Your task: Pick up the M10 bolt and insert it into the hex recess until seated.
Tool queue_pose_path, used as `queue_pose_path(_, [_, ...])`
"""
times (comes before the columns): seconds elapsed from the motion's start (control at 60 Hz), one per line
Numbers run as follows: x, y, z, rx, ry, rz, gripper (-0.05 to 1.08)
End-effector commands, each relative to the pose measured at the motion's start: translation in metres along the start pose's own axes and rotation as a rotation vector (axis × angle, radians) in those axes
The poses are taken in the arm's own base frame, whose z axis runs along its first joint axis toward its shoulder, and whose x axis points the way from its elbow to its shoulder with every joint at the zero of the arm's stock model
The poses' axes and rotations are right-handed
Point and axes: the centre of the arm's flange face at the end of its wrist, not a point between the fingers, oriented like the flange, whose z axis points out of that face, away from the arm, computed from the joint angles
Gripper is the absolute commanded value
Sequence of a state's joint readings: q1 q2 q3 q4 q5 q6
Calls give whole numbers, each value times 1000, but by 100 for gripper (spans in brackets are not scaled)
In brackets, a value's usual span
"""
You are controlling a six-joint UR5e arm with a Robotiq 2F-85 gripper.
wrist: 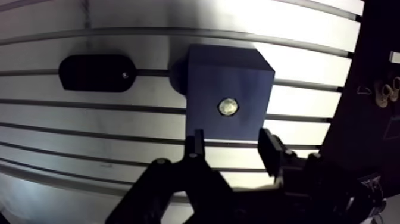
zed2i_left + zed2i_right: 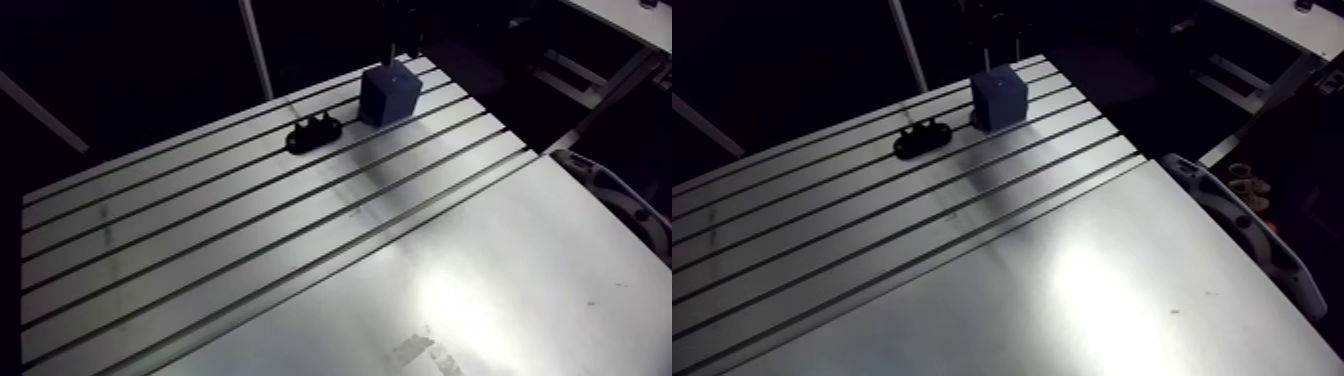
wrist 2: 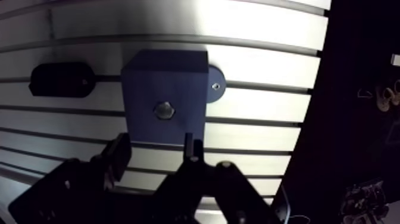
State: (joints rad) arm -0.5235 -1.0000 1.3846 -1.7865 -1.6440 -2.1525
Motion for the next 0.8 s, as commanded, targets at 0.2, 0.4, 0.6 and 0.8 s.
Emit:
queue_pose_path(0.2, [-22,-15,-62,-10,13,39,0])
queue_pose_path(0.4, [-34,-61,-116,-19,9,155,0])
queue_pose_path(0.6, [-47,-146,-181,-50,72,215,0])
queue_pose_path(0.8, [-70,-222,-209,-79,111,138,0])
